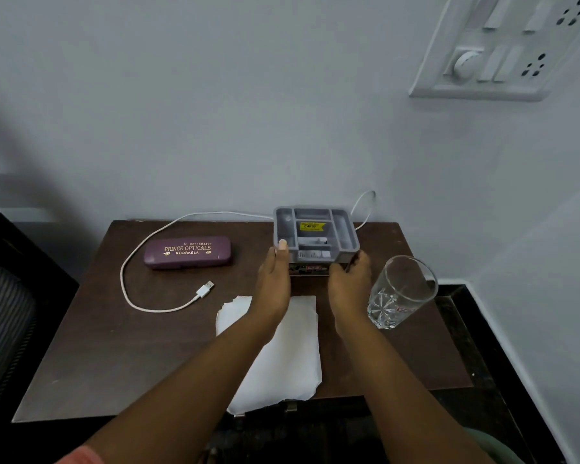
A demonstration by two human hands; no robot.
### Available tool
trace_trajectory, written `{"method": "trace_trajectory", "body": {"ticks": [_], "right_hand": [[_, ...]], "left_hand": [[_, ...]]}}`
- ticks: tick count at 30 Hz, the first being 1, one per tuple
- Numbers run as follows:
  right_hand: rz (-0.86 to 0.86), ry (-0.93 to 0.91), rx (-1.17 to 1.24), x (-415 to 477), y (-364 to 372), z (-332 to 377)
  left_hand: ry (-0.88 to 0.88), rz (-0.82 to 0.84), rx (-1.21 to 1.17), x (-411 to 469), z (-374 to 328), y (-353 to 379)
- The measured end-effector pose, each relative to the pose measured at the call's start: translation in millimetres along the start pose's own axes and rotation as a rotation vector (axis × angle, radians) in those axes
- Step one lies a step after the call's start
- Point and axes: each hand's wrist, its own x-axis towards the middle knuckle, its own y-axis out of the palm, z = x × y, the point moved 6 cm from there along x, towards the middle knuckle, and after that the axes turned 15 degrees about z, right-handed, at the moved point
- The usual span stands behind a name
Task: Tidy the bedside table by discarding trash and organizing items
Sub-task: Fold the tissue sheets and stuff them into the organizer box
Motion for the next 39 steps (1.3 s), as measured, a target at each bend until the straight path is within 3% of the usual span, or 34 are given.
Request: {"method": "trace_trajectory", "body": {"ticks": [4, 8, 11, 15, 19, 23, 25, 29, 34, 36, 39], "right_hand": [[0.001, 0.010, -0.029, -8.4, 1.8, 4.9], [0.076, -0.015, -0.039, -49.2, 12.2, 6.3], [0.188, -0.077, -0.169, -85.6, 18.1, 2.3], [0.396, -0.244, -0.616, -114.4, 27.3, -23.4], [0.465, -0.263, -1.107, -119.9, 36.4, -54.0], [0.425, -0.258, -1.256, -122.9, 45.0, -58.1], [0.403, -0.252, -1.299, -124.6, 53.4, -56.8], [0.375, -0.243, -1.298, -131.9, 71.2, -56.2], [0.232, -0.384, -1.212, -133.0, 78.3, -41.6], [0.127, -0.374, -1.009, -124.5, 66.3, -27.1], [0.036, -0.221, -0.628, -102.0, 46.0, -17.7]], "left_hand": [[-0.024, -0.045, -0.013, -0.9, 1.9, -2.4], [0.101, -0.143, 0.006, -28.9, -4.7, -25.2], [0.179, -0.159, 0.338, -60.2, 1.4, -47.4], [0.205, 0.043, 1.197, -88.5, 37.0, -45.5], [0.052, 0.189, 1.413, -97.7, 67.1, -45.6], [0.076, 0.194, 1.552, -99.3, 75.9, -59.5], [0.141, 0.104, 1.607, -100.6, 73.6, -69.3], [0.149, -0.013, 1.639, -106.6, 70.1, -93.1], [0.081, -0.065, 1.565, -113.9, 62.5, -99.4], [0.119, -0.153, 1.425, -120.4, 44.3, -89.6], [0.153, -0.247, 0.915, -131.8, 28.1, -75.7]]}}
